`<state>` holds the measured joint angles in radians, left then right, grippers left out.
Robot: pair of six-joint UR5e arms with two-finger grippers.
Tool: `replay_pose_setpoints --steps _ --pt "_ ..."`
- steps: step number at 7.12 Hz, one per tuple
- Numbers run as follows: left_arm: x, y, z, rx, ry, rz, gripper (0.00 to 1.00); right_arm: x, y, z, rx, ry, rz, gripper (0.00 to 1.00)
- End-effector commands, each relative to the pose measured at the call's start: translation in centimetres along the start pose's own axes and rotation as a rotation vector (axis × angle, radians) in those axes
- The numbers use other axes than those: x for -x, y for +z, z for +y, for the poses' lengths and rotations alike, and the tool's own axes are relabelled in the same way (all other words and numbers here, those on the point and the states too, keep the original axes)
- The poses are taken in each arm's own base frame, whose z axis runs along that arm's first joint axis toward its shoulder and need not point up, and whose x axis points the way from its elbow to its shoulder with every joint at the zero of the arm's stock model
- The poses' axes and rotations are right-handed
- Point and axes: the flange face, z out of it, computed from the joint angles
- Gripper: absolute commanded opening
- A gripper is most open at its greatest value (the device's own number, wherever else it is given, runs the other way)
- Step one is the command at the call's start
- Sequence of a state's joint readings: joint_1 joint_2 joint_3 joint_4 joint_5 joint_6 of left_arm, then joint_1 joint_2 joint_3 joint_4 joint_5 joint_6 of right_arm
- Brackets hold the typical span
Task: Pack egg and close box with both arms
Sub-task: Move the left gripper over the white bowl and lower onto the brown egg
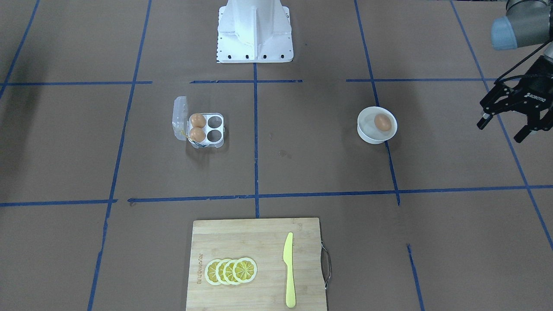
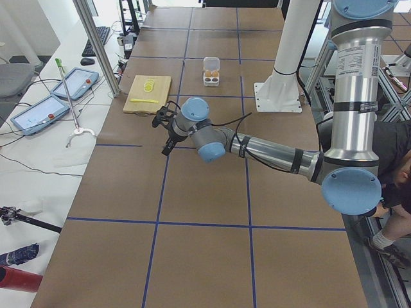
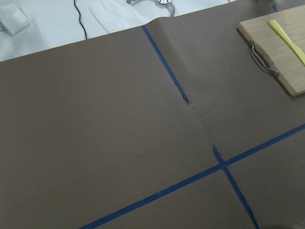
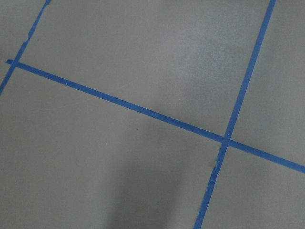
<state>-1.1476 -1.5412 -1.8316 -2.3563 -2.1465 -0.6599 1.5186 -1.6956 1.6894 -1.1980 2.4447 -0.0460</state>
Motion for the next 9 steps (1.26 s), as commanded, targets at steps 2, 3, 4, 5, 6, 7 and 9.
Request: replay_pose_setpoints --steps 2,3,4,5,6,7,9 --pt "-9.2 4.6 3.6 0.04 -0.187 0.036 0.81 0.0 0.0 0.1 0.001 0.001 -0.001 1.0" --pt "-11.6 6.2 5.2 0.051 -0.23 0.036 0.81 -0.1 0.1 0.1 0.002 0.002 0.001 1.0" --pt "-13.3 7.4 6.4 0.059 -0.262 0.031 0.81 -0.1 0.1 0.1 0.002 0.002 0.001 1.0" --pt "-14.2 8.6 7.5 0.07 -0.294 -0.003 0.8 -0.2 0.1 0.1 0.003 0.004 0.001 1.0" --pt "-15.0 9.8 8.7 0.082 -0.318 -0.042 0.79 -0.2 0.1 0.1 0.003 0.004 0.001 1.0" --pt "-15.8 10.6 9.9 0.098 -0.325 -0.057 0.79 -0.2 0.2 0.2 0.004 0.006 0.001 1.0" --pt "-17.4 11.7 11.8 0.139 -0.341 -0.058 0.78 -0.3 0.3 0.2 0.006 0.007 -0.001 1.0"
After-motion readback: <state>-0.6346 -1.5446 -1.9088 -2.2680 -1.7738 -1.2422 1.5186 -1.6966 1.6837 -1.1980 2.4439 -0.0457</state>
